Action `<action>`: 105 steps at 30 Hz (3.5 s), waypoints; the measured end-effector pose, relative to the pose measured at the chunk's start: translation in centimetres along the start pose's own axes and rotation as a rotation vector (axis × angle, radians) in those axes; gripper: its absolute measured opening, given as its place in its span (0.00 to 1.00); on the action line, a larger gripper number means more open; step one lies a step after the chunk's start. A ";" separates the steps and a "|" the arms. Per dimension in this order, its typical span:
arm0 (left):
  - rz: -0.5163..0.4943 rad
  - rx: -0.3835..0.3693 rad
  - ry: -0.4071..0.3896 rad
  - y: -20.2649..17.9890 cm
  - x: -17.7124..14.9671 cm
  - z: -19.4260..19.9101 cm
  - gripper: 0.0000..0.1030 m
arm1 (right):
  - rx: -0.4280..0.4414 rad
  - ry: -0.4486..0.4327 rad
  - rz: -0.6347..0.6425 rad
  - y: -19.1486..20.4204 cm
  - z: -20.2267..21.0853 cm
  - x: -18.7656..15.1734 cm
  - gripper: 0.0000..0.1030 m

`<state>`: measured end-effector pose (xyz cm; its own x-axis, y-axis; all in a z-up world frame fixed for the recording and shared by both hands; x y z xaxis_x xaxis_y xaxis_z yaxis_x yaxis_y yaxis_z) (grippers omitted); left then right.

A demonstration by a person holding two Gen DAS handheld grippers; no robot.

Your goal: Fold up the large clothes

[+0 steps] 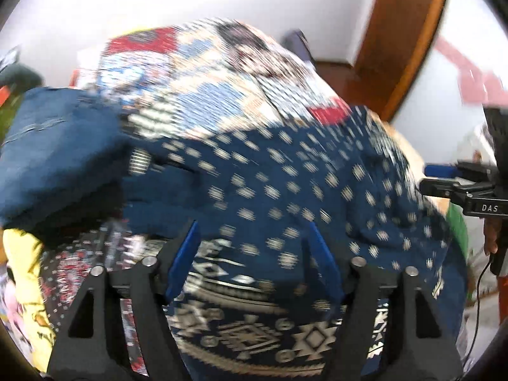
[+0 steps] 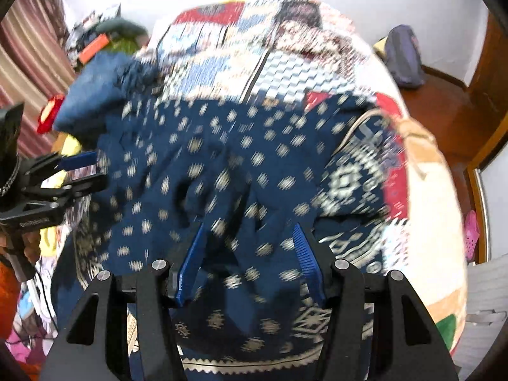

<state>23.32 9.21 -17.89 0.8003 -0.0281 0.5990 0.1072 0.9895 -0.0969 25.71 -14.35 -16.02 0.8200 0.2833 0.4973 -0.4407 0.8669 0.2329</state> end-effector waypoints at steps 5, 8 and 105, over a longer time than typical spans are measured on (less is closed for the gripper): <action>0.151 0.052 -0.076 5.8 0.6 2.4 0.82 | -0.032 -0.076 -0.086 -3.3 1.5 1.2 0.51; 0.243 0.056 -0.062 9.2 0.2 1.8 0.82 | -0.060 -0.081 -0.148 -5.5 0.7 2.4 0.52; 0.076 0.140 -0.082 6.8 6.9 3.7 0.90 | -0.233 -0.262 -0.051 -4.9 6.6 8.0 0.81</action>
<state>27.39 16.23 -11.52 0.7514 0.0538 0.6576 -0.0394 0.9986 -0.0366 31.97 -19.02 -7.69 0.7040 0.1484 0.6945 -0.2817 0.9560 0.0813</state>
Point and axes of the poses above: each gripper's, at about its wrist camera, not at the fingertips, and z roughly against the way its jaws point, y to its left, x to its top, the point moved 1 cm from there along -z, roughly the way its jaws point
